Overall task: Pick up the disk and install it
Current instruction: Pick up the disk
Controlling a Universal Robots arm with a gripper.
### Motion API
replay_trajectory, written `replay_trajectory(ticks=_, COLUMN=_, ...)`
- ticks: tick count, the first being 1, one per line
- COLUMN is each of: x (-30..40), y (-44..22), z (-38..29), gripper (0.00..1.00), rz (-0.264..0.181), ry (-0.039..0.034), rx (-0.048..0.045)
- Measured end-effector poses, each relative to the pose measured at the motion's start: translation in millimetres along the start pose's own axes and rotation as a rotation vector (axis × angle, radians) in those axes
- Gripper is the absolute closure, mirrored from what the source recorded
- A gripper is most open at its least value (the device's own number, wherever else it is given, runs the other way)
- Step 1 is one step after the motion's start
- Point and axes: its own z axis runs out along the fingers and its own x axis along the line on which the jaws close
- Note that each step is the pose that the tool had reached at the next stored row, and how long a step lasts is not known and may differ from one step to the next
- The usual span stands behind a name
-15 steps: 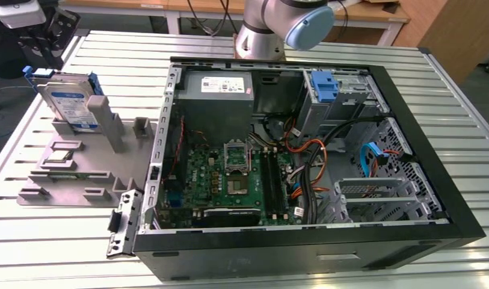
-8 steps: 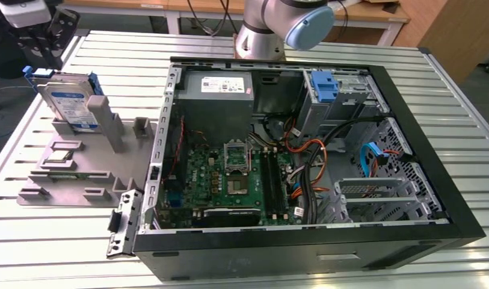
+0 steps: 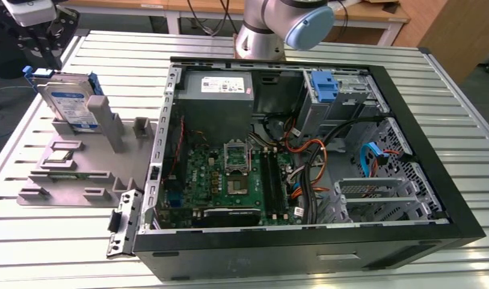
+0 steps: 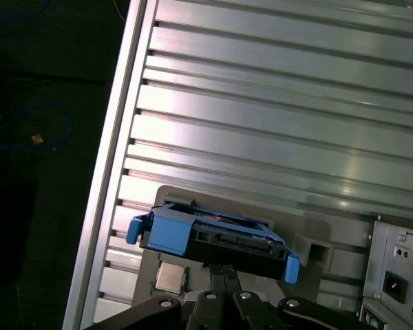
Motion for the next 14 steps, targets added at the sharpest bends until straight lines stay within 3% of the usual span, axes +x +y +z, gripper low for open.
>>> replay_trajectory(ticks=4, x=0.0, y=0.0, z=0.0, gripper=0.89, rz=-0.006, ry=0.0004, rx=0.0002)
replay_trajectory(ticks=11, x=0.0, y=0.0, z=0.0, gripper=0.89, rz=-0.094, ry=0.0051, rx=0.003)
replay_trajectory(ticks=14, x=0.0, y=0.0, z=0.0, gripper=0.89, rz=-0.102, ry=0.0055, rx=0.0033)
